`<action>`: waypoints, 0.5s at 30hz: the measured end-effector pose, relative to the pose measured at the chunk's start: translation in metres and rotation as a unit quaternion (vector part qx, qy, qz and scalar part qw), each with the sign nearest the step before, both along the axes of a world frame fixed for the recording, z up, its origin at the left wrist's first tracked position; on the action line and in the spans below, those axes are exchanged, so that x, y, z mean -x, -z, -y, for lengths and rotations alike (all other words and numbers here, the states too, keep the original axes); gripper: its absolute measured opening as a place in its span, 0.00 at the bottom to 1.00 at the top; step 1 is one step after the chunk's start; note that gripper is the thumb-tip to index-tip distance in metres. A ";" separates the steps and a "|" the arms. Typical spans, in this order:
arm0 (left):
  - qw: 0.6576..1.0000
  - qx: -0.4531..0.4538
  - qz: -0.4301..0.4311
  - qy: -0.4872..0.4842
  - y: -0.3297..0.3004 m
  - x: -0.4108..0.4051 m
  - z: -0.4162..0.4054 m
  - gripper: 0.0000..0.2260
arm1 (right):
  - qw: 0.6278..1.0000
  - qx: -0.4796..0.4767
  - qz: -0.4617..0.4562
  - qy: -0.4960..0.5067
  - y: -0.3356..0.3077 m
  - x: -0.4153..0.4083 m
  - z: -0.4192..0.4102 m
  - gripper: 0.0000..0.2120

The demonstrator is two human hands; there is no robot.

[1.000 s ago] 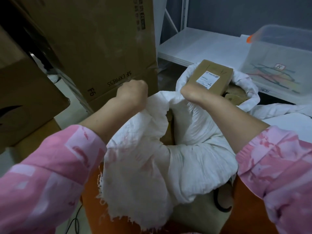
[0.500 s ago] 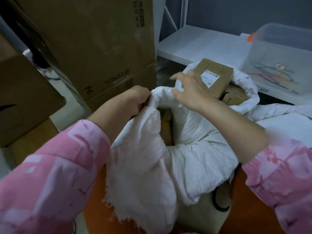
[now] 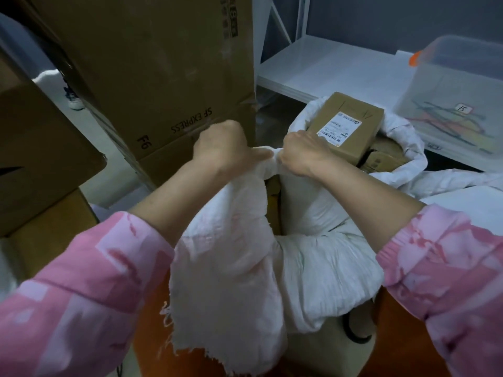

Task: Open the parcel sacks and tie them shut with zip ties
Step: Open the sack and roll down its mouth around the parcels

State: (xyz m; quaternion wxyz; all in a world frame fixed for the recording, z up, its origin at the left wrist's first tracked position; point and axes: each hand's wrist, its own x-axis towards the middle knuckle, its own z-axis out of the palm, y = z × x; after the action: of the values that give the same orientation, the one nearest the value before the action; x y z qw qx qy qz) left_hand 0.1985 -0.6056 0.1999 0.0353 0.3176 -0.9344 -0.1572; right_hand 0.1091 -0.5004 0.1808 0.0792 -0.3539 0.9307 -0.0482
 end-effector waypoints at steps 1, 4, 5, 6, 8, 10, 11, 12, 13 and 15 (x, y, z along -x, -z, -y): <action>1.000 0.016 0.011 0.013 0.000 -0.001 -0.006 0.22 | 1.000 -0.009 0.013 0.009 -0.003 0.000 0.002 0.12; 0.996 0.074 0.031 0.044 0.011 0.001 -0.009 0.08 | 0.997 -0.025 0.071 0.026 -0.013 0.002 0.007 0.10; 0.995 0.083 0.034 0.039 0.015 0.001 -0.005 0.04 | 0.994 -0.026 0.098 0.034 -0.016 0.006 0.007 0.10; 0.995 0.086 0.041 0.033 0.019 0.000 0.001 0.03 | 0.991 -0.030 0.126 0.047 -0.018 0.010 0.007 0.11; 0.995 0.061 0.070 0.029 0.025 -0.001 0.012 0.07 | 0.983 -0.030 0.173 0.060 -0.020 0.016 0.007 0.15; 0.994 0.041 0.091 0.033 0.028 -0.002 0.019 0.08 | 0.979 -0.034 0.192 0.054 -0.024 0.020 0.006 0.17; 0.994 0.036 0.095 0.032 0.030 -0.001 0.022 0.09 | 0.979 -0.055 0.187 0.052 -0.026 0.019 0.006 0.17; 0.995 0.030 0.095 0.030 0.032 0.000 0.026 0.09 | 0.979 -0.086 0.176 0.048 -0.027 0.019 0.006 0.18; 0.995 0.015 0.100 0.025 0.033 0.000 0.028 0.10 | 0.980 -0.118 0.159 0.026 -0.028 0.019 0.008 0.18; 0.995 -0.049 0.087 0.011 0.035 0.001 0.031 0.12 | 0.975 -0.180 0.134 -0.003 -0.027 0.021 0.012 0.17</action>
State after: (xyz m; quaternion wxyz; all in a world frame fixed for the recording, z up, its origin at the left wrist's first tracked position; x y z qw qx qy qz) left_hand 0.1972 -0.6370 0.1645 -0.0633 0.3216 -0.9283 -0.1755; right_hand 0.0883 -0.5120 0.2078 0.2655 -0.3270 0.9040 0.0736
